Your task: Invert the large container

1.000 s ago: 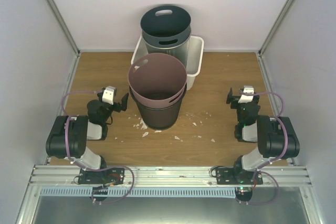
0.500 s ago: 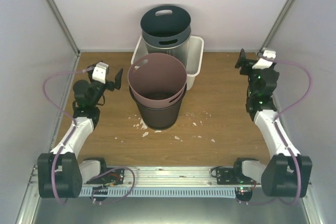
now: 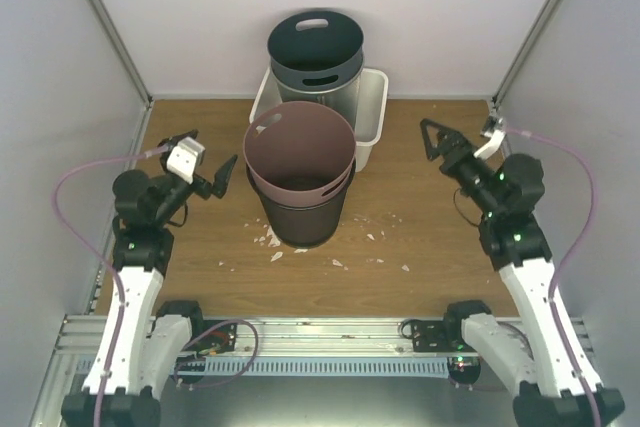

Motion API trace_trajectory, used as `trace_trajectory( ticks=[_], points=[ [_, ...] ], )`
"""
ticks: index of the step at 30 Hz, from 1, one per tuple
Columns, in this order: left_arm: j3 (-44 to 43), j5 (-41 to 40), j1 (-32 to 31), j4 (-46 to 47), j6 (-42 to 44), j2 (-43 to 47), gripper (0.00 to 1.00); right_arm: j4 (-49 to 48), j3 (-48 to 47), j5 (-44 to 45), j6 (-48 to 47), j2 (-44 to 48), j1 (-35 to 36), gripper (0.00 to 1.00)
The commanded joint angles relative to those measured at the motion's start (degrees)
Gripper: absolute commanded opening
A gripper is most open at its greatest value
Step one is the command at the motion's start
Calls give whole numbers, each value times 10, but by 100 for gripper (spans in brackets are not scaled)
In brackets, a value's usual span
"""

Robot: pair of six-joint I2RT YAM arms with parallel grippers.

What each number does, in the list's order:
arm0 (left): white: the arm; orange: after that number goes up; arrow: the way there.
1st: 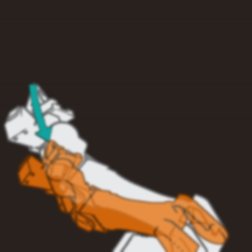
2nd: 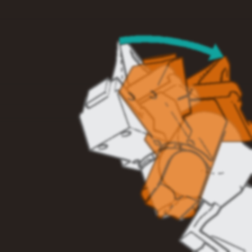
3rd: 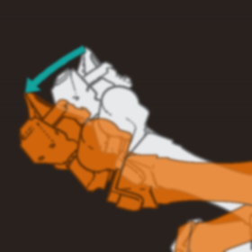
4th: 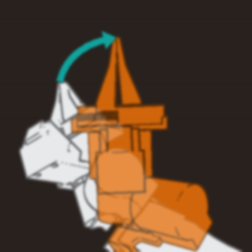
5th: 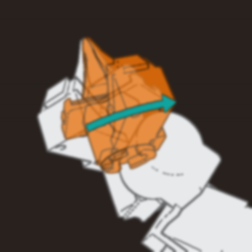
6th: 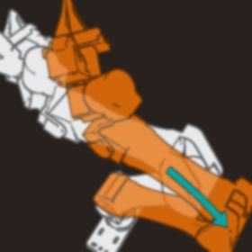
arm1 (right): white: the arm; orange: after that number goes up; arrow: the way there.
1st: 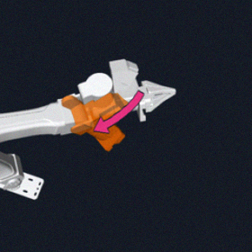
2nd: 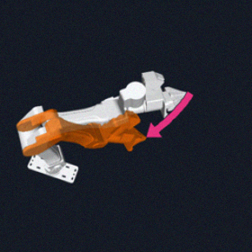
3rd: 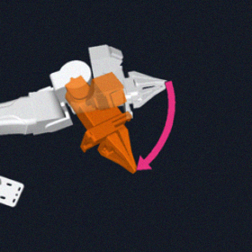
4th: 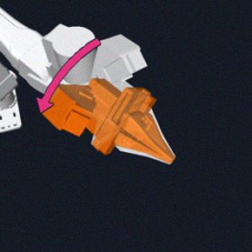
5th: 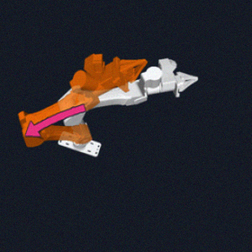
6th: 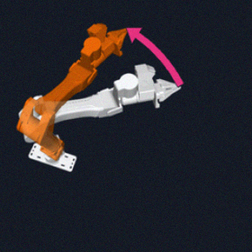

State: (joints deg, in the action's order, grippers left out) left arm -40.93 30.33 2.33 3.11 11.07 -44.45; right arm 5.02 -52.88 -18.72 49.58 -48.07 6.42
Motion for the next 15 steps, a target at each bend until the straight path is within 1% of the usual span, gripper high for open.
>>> trace_trajectory(
  ticks=[1, 5, 8, 9, 11, 13, 15],
  points=[
    [3, 59, -3, -59, 16, 60, 99, -20, 43, -46, 208, 77, 91, 91],
    [21, 74, -6, -72, -4, 68, 99, -47, 71, 20, 270, 99, 222, 91],
    [25, 86, -14, -67, -32, 58, 98, -117, 106, 60, 313, 73, 321, 92],
    [24, 88, -19, -65, -38, 51, 98, -124, 107, 74, 318, 58, 349, 92],
    [19, 83, -28, -61, -43, 40, 97, -104, 86, 117, 312, 36, 403, 92],
    [14, 67, -46, -58, -45, 29, 97, -98, 74, 144, 308, 28, 428, 92],
    [12, 60, -58, -51, -46, 19, 97, -98, 67, 153, 310, 21, 438, 92]
  ],
)
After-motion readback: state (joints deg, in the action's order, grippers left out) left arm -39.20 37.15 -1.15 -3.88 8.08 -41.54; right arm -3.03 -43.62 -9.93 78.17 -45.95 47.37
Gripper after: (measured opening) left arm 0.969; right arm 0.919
